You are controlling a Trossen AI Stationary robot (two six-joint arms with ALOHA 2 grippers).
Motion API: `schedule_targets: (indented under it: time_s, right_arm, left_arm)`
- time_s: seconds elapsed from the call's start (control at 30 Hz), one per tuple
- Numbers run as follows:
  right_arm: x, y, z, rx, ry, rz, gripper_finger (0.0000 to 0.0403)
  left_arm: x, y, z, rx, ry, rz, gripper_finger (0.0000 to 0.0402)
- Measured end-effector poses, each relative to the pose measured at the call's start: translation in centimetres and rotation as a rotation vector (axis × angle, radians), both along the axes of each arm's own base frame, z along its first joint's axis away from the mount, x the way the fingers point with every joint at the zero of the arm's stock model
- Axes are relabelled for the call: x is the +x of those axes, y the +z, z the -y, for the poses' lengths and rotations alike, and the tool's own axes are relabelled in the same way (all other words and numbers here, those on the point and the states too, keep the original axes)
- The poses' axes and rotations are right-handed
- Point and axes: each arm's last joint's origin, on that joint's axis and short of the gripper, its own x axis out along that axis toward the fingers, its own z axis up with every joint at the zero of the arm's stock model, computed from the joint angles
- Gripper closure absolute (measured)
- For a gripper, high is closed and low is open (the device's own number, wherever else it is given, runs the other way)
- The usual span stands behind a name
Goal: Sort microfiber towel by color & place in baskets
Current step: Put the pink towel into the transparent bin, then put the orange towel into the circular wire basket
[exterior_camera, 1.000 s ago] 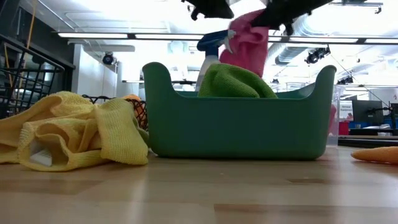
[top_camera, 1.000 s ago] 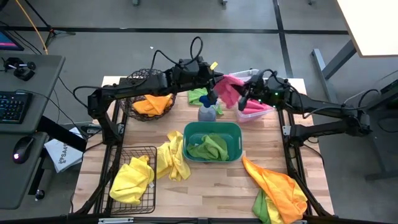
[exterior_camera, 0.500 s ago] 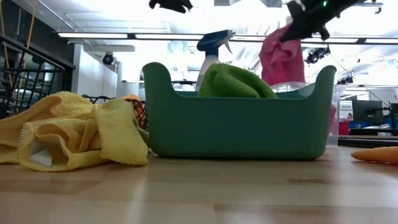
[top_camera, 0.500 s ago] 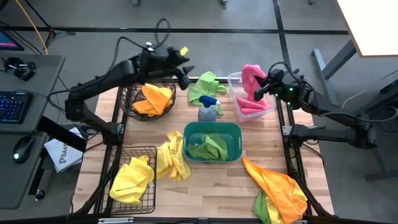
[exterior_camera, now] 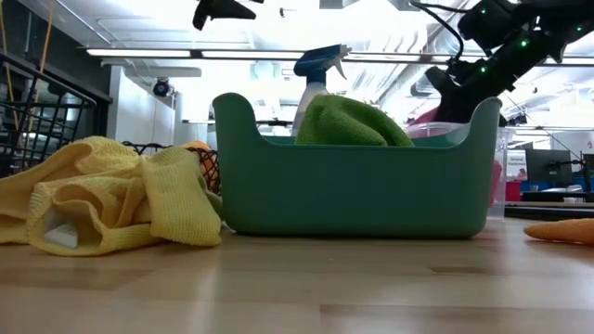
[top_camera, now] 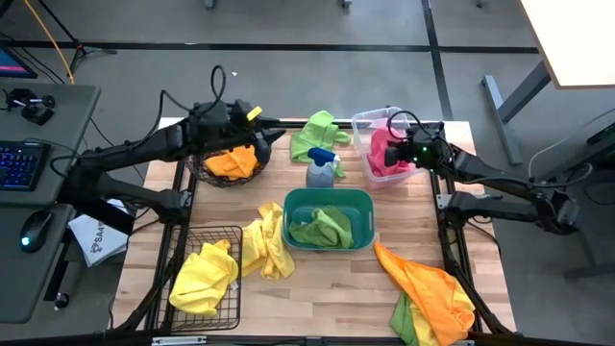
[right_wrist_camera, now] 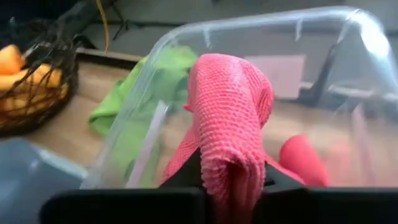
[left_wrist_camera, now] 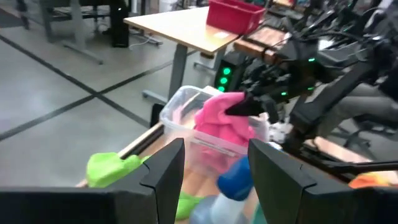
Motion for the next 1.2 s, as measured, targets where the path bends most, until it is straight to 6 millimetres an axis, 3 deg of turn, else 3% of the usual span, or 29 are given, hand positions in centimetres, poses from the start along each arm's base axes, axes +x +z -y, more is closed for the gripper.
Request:
schedule_targets:
  time_s: [0.1,0.23,0.43,0.53,0.63,0.77,0.9,1.07,1.2]
  right_arm:
    - [0.1,0.9,0.0,0.056,0.043,0.018,0.0333]
    - [0.0,1.9,-0.1,0.139,0.072,-0.055,0.0245]
    - [-0.3,5.4,-0.5,0.114,0.169,-0.168,0.0120]
    - [-0.5,8.1,-0.9,0.121,0.251,-0.114,0.0089]
    - [-0.6,10.1,-2.0,0.251,0.378,-0.015,0.0081]
    - [-0.4,11.1,-4.9,0.515,0.581,0.078,0.0080]
    - [0.3,10.7,-8.8,0.710,0.690,0.044,0.0080]
    - [1.2,8.6,-14.2,0.895,0.697,-0.131,0.0080]
    - [1.5,5.3,-18.6,1.013,0.625,-0.353,0.0080]
  left_arm:
    - [-0.1,-0.1,0.6,0.004,-0.016,0.013,0.0236]
    - [0.0,-0.1,0.9,0.006,-0.027,0.017,0.0236]
    - [-0.4,0.2,1.0,0.035,-0.034,0.012,0.0236]
    - [-1.0,0.6,1.0,0.080,-0.040,0.016,0.0236]
    - [-1.7,1.2,1.2,0.099,-0.041,0.033,0.0236]
    - [-2.7,1.8,1.4,0.110,-0.040,0.063,0.0236]
    - [-3.1,2.0,1.6,0.131,-0.048,0.057,0.0236]
    - [-3.1,1.9,1.6,0.125,-0.054,0.039,0.0236]
    - [-3.1,1.8,1.6,0.125,-0.055,0.034,0.0236]
